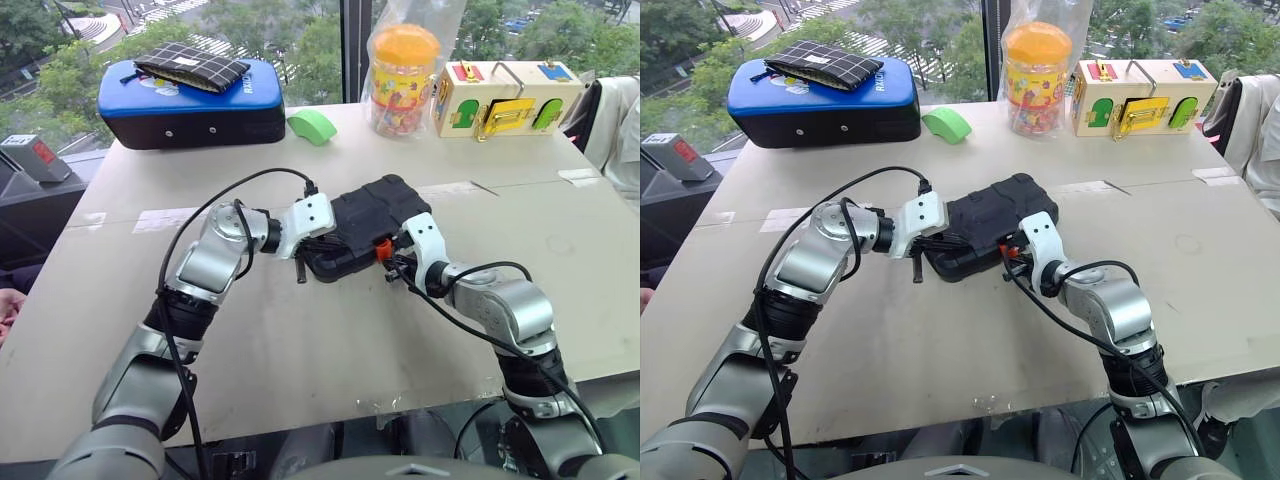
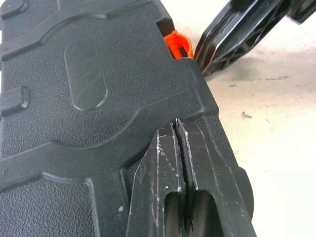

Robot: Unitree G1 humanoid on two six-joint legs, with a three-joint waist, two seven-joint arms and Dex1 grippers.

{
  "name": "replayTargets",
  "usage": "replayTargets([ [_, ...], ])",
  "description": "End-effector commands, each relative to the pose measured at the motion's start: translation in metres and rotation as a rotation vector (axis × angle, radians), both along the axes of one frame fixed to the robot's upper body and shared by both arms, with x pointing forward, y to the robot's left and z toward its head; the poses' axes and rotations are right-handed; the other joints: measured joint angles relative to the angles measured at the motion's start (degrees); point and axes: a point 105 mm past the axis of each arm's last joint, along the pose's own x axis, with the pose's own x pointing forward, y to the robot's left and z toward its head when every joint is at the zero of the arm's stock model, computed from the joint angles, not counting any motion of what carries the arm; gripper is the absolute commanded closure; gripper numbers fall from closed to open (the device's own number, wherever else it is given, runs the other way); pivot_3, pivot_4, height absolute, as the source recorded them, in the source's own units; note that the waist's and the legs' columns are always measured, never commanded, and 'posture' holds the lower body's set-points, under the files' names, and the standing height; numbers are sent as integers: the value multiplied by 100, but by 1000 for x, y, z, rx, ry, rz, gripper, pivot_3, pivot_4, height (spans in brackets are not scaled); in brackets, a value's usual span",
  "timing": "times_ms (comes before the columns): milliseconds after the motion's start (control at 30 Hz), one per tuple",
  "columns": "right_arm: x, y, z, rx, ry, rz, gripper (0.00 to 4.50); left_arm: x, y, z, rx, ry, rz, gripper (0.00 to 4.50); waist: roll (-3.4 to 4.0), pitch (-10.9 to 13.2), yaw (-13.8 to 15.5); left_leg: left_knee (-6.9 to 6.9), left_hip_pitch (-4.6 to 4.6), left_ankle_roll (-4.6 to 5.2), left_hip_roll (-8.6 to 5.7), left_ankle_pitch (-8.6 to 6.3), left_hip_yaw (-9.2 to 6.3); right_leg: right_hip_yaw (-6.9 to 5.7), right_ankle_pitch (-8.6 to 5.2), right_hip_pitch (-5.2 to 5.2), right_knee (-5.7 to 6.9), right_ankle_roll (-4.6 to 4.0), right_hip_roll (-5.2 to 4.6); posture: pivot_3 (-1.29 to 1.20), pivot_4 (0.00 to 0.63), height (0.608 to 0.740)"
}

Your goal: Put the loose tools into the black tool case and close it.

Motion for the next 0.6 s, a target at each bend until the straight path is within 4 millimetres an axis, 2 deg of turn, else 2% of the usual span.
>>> replayTargets([
  [33,10,12,33,61,-148,19,4468,-14,-2,-41,75,140,-14,4500,1,0,9,0,-1,0,0,0,-1,-2,0,0,0,0,0,0,150,740],
  [233,6,11,31,63,-153,28,4468,-14,-2,-41,72,140,-6,4500,2,1,7,-1,-1,0,0,0,-2,-1,0,-1,1,-1,-1,0,150,740],
  [433,-13,-9,19,24,-98,18,4468,-14,-4,-41,67,141,-1,4500,5,-3,43,0,-5,0,-1,0,-5,-7,0,0,-1,0,-4,0,150,740],
  [600,-17,-12,19,25,-91,9,4468,-14,-5,-41,66,142,-4,4500,6,-5,48,-1,-6,0,-1,-1,-6,-10,-1,1,-4,1,-6,0,150,740],
])
